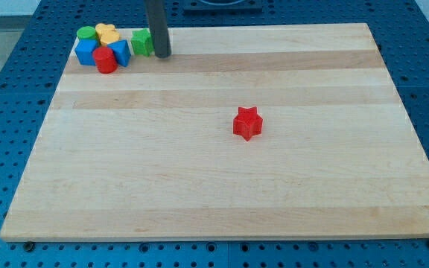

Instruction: Push the red star into the group of blocks

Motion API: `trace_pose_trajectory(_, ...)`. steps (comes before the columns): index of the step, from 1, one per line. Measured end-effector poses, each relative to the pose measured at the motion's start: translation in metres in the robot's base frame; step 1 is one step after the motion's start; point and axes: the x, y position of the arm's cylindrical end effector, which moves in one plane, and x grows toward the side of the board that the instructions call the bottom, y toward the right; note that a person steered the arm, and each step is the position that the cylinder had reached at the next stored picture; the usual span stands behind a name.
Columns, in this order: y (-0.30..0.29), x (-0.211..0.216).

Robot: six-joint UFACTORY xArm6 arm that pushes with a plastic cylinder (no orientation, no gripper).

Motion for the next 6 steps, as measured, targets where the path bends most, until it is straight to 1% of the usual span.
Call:
trace_pose_trajectory(4, -0.028, -0.008)
trace_pose_trajectory(5, -0.013, -0.008)
trace_pose_trajectory(6, -0.001, 0.048)
